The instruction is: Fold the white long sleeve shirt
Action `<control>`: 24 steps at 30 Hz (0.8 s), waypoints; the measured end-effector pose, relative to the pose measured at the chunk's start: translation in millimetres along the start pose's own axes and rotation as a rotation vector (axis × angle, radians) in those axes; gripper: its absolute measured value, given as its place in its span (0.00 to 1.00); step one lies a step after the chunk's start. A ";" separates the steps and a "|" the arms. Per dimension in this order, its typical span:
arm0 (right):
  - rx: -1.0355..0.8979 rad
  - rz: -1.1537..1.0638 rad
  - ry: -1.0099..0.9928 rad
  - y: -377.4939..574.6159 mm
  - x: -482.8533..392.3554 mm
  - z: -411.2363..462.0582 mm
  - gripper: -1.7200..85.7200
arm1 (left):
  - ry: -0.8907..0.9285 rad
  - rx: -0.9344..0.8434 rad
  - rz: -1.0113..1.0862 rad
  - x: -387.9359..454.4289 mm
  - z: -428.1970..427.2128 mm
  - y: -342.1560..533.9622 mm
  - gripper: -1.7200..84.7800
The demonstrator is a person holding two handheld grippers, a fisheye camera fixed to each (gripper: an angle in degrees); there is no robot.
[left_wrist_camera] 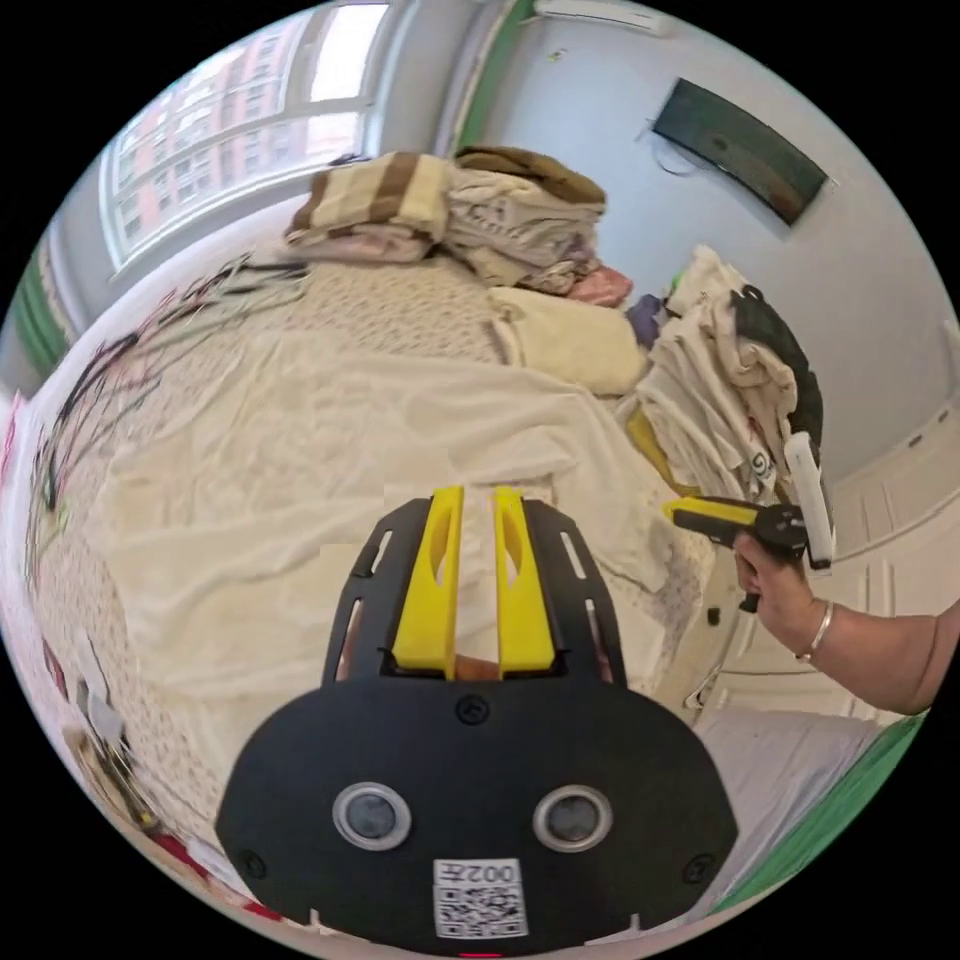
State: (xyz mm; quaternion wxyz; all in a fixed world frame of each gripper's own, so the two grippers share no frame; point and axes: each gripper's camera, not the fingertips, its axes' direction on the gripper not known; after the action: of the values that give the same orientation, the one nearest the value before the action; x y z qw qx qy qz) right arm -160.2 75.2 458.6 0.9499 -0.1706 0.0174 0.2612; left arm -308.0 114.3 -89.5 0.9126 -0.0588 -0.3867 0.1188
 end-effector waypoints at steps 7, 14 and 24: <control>0.033 0.112 0.105 2.4 38.2 -3.2 0.13 | -0.045 -0.043 0.071 54.2 49.4 -48.3 0.05; 0.019 0.200 -0.055 13.2 83.7 6.6 0.13 | -0.090 -0.092 -0.043 23.4 67.5 -58.6 0.05; 0.060 0.153 -0.112 30.9 114.5 -47.4 0.03 | -0.178 -0.259 -0.004 -88.7 146.0 -186.6 0.04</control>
State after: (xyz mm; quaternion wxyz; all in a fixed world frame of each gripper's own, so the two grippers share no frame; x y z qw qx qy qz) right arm -74.3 140.4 390.2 0.9314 -0.1254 -0.0152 0.3413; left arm -440.8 -86.7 -12.4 0.8599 -0.1643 -0.4781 0.0706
